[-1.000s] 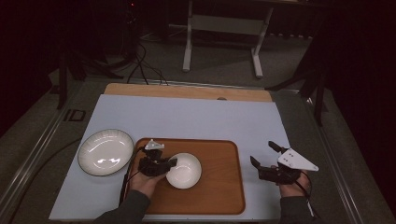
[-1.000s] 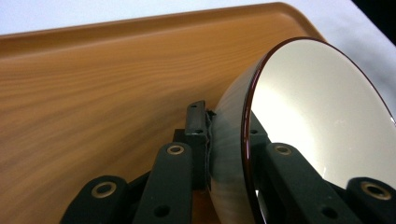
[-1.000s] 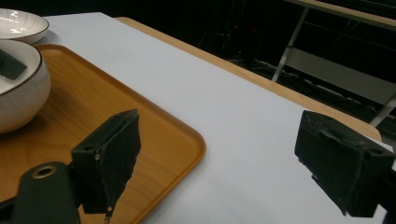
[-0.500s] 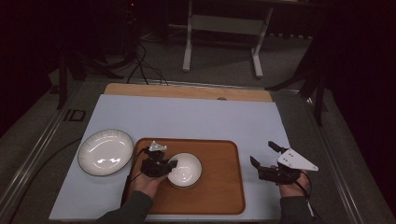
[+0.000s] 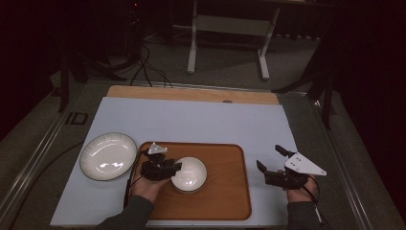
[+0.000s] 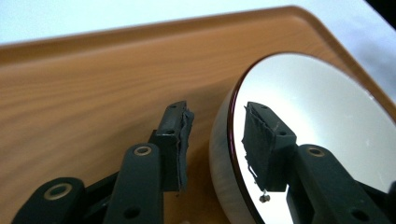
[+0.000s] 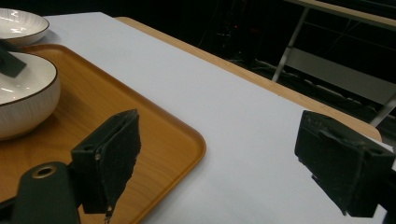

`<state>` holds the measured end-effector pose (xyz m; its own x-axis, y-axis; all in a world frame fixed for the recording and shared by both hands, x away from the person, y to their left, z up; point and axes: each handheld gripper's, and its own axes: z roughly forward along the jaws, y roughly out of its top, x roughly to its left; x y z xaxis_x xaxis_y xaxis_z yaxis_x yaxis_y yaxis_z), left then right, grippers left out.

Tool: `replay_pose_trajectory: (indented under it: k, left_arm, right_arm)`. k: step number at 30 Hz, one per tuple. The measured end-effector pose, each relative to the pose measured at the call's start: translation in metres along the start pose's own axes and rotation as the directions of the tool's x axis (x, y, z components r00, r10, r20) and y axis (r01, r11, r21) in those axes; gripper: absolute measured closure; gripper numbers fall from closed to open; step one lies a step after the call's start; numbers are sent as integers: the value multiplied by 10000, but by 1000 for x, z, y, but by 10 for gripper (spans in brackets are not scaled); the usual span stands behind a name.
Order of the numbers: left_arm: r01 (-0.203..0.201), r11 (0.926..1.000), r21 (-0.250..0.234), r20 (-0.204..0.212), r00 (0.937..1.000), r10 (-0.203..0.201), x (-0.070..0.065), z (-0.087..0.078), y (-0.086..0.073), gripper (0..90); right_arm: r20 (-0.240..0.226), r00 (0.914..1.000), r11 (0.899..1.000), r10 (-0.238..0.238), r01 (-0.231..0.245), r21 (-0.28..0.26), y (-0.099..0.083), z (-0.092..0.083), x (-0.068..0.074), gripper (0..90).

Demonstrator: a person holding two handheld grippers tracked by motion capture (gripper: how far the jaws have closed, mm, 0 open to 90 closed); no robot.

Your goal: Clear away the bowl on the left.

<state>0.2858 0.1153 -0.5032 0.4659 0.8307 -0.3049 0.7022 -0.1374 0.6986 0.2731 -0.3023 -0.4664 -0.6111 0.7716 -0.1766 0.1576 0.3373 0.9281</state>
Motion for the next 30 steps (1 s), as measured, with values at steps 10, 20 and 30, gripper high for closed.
replay_pose_trajectory:
  k: [10,20,30]
  left_arm:
    - [-407,9978,-514,-503,9980,381,6,-24,6,497]
    - [-1001,9904,-950,-2049,9756,790,16,-49,9,470]
    - [-1592,9770,-1416,-2857,9516,1137,34,-81,11,418]
  right_arm:
    - [9,10000,10000,12,-12,-19,0,0,0,138]
    - [1,10000,10000,28,-28,-44,0,0,0,138]
    - [19,10000,10000,50,-50,-56,0,-1,-1,138]
